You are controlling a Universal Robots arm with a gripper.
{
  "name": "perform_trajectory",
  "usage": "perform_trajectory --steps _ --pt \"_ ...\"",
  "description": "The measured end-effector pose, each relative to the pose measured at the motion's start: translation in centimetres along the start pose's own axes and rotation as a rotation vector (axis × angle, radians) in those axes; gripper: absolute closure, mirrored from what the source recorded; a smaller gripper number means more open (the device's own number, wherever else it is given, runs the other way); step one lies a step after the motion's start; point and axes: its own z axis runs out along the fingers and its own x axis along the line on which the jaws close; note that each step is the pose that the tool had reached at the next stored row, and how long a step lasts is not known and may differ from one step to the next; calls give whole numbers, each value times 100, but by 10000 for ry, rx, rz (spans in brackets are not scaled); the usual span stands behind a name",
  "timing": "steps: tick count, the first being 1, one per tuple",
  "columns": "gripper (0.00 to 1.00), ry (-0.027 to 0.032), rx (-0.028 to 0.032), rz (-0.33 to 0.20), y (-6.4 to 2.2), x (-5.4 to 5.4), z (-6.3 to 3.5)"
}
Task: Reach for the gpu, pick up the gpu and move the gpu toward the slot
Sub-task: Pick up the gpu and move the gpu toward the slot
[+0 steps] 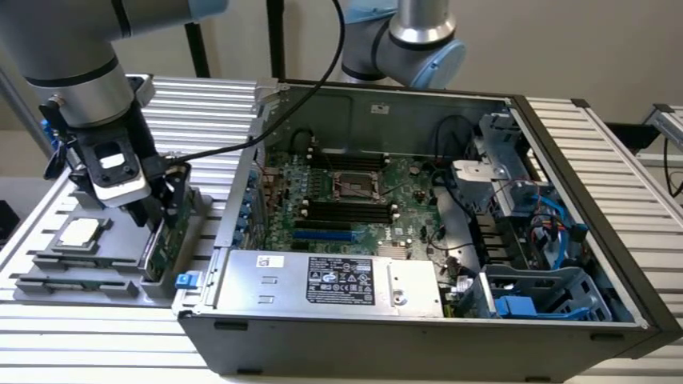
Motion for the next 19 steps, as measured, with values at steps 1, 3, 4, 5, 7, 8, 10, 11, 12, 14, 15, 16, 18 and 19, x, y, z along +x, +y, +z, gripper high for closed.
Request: perform_trajectory --steps 1,3,4,5,7,8,10,11,12,14,15,16,18,19 --pt "52 -16 45 -3 4 1 6" --pt "52 -57 113 -6 14 2 24" --pt "52 -79 135 -6 22 3 35" --pt "52 -93 153 -6 31 4 45" --pt "52 -107 155 -7 42 5 56" --pt "52 -111 156 -7 45 4 60" --pt "52 -118 159 -8 45 5 63" --pt "52 -130 159 -6 46 6 66" --pt "52 -146 157 -5 46 6 70" --pt "52 -184 140 -3 46 6 75" --pt "52 -206 131 -1 47 6 79" --pt "52 -211 129 0 47 6 81" --pt "52 -211 128 -1 46 7 83" --pt "52 -211 128 0 47 8 84"
